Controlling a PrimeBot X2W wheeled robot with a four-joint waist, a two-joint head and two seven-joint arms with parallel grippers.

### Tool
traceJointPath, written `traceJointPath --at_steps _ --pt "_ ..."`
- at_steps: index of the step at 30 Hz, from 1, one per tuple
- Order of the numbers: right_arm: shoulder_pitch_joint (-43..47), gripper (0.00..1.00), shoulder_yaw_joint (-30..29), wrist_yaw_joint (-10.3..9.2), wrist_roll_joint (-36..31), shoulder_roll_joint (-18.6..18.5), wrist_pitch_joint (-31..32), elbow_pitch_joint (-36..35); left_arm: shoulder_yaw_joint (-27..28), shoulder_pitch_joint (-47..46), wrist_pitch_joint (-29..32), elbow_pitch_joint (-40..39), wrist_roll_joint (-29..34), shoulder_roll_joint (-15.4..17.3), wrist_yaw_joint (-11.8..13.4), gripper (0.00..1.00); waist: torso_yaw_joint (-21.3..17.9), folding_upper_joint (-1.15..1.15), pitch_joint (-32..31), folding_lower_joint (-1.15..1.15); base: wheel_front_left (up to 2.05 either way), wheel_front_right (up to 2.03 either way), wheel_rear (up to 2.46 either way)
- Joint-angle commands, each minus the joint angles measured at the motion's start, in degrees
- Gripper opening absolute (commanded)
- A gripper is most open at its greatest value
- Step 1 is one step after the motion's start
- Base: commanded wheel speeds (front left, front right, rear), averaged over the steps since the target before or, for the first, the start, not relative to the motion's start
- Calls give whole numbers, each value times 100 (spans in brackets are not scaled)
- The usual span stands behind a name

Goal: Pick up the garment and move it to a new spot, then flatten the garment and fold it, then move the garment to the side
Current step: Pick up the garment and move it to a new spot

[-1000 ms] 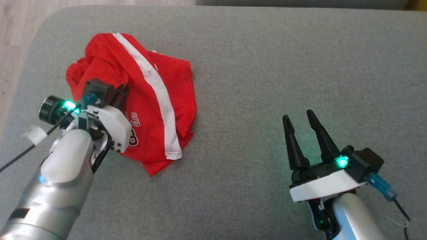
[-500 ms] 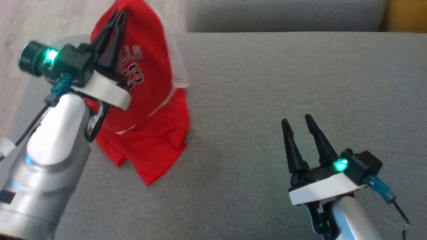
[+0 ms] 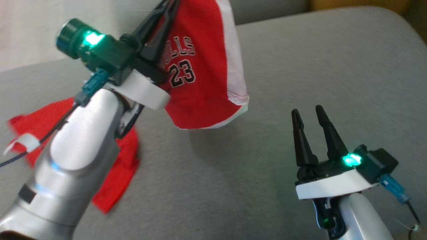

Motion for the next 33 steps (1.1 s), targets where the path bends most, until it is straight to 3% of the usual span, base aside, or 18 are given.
traceJointPath --at_steps 1,9,11,15,19,27,33 --pt "-275 100 114 -4 51 -22 -54 -235 170 -434 23 -161 -7 90 57 0 -530 0 156 0 0 0 0" --pt "-459 100 190 -4 391 -22 -54 -496 -311 -942 113 567 7 -415 -168 0 -1575 0 661 0 0 0 0" --pt "-477 100 202 -4 457 -22 -54 -512 -530 -1042 62 809 15 -508 -262 100 -1709 0 762 0 0 0 0" --pt "-497 100 200 -4 532 -22 -54 -541 -707 -1174 -332 1229 16 -627 -322 100 -1781 0 882 0 0 0 0" --pt "-497 100 176 -4 504 -22 -54 -547 -795 -1218 -566 1583 -12 -638 -347 100 -1597 0 891 0 0 0 0" --pt "-473 100 -51 -4 315 -22 -54 -448 -686 -1076 -848 1810 -46 -470 -225 100 -851 0 693 0 0 0 0" --pt "-357 100 -305 -4 103 -22 -54 -300 -494 -442 -977 1606 -90 -203 106 100 -120 0 392 0 0 0 0"
